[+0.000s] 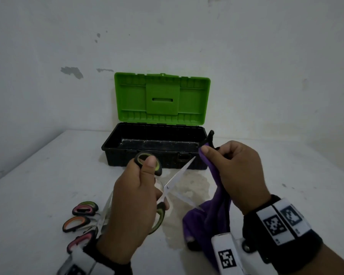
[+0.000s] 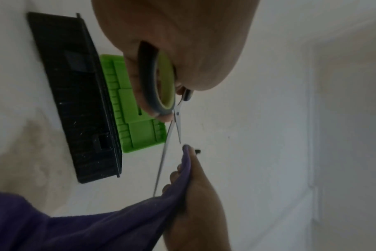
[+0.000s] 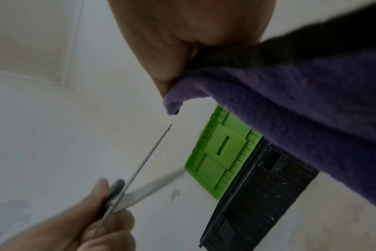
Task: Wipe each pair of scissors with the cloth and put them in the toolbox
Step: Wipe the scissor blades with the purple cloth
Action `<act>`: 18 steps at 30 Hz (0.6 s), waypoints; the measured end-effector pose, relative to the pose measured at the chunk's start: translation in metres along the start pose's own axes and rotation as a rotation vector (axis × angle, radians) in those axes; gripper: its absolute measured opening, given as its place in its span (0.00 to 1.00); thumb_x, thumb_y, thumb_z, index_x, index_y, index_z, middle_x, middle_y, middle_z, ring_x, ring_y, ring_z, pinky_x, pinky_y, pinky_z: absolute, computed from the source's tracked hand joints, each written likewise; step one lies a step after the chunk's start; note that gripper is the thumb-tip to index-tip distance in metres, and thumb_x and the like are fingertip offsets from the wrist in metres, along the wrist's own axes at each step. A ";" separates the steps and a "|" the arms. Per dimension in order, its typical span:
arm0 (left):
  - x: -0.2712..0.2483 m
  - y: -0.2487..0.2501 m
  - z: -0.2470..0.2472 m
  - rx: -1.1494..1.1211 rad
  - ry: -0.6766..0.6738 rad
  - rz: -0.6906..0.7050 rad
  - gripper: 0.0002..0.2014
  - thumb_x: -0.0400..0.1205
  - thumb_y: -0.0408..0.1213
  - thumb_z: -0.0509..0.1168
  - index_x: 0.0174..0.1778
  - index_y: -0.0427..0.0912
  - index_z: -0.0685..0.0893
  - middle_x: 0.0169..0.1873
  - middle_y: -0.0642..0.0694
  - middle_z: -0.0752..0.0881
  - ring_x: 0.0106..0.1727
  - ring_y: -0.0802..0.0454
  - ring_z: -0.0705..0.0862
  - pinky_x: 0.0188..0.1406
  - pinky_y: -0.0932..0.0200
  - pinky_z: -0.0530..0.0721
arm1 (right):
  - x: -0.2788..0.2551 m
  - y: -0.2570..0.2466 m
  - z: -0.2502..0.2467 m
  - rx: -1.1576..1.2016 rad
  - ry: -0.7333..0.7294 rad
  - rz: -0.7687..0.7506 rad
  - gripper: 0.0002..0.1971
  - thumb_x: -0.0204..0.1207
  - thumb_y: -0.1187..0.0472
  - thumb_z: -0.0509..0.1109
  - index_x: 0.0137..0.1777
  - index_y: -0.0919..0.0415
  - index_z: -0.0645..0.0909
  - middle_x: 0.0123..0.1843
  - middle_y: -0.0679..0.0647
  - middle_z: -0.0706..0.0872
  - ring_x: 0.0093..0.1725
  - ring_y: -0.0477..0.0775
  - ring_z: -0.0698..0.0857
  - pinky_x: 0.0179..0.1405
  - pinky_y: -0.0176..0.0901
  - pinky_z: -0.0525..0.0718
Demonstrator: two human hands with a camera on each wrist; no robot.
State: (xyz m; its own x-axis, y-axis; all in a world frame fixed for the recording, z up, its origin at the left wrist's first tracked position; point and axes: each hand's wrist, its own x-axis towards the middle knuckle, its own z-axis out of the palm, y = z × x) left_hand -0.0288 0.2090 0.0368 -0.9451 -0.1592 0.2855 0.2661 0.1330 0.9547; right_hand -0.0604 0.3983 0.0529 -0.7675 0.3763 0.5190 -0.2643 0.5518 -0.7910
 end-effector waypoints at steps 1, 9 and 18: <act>0.003 0.000 -0.002 -0.080 -0.011 -0.105 0.20 0.85 0.56 0.53 0.42 0.44 0.79 0.20 0.45 0.75 0.22 0.40 0.84 0.21 0.56 0.81 | -0.002 -0.001 -0.003 0.042 -0.007 0.003 0.19 0.67 0.48 0.82 0.26 0.56 0.79 0.22 0.49 0.82 0.22 0.43 0.76 0.24 0.38 0.74; 0.014 0.005 -0.004 -0.441 -0.132 -0.513 0.19 0.85 0.54 0.58 0.51 0.40 0.81 0.24 0.46 0.69 0.22 0.45 0.76 0.20 0.56 0.78 | -0.033 -0.018 0.004 0.369 -0.322 0.035 0.17 0.59 0.54 0.85 0.30 0.65 0.82 0.27 0.61 0.88 0.26 0.56 0.83 0.28 0.51 0.82; 0.009 0.010 -0.004 -0.485 -0.164 -0.519 0.19 0.86 0.53 0.57 0.52 0.38 0.78 0.22 0.47 0.67 0.19 0.47 0.74 0.15 0.58 0.76 | -0.035 -0.017 0.007 0.347 -0.237 0.066 0.18 0.61 0.52 0.85 0.27 0.62 0.80 0.24 0.62 0.85 0.23 0.52 0.79 0.25 0.43 0.78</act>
State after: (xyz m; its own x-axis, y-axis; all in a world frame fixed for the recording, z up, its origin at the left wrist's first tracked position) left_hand -0.0335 0.2047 0.0494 -0.9786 0.0697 -0.1936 -0.2055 -0.3739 0.9044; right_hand -0.0335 0.3702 0.0460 -0.8917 0.1985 0.4067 -0.3599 0.2336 -0.9033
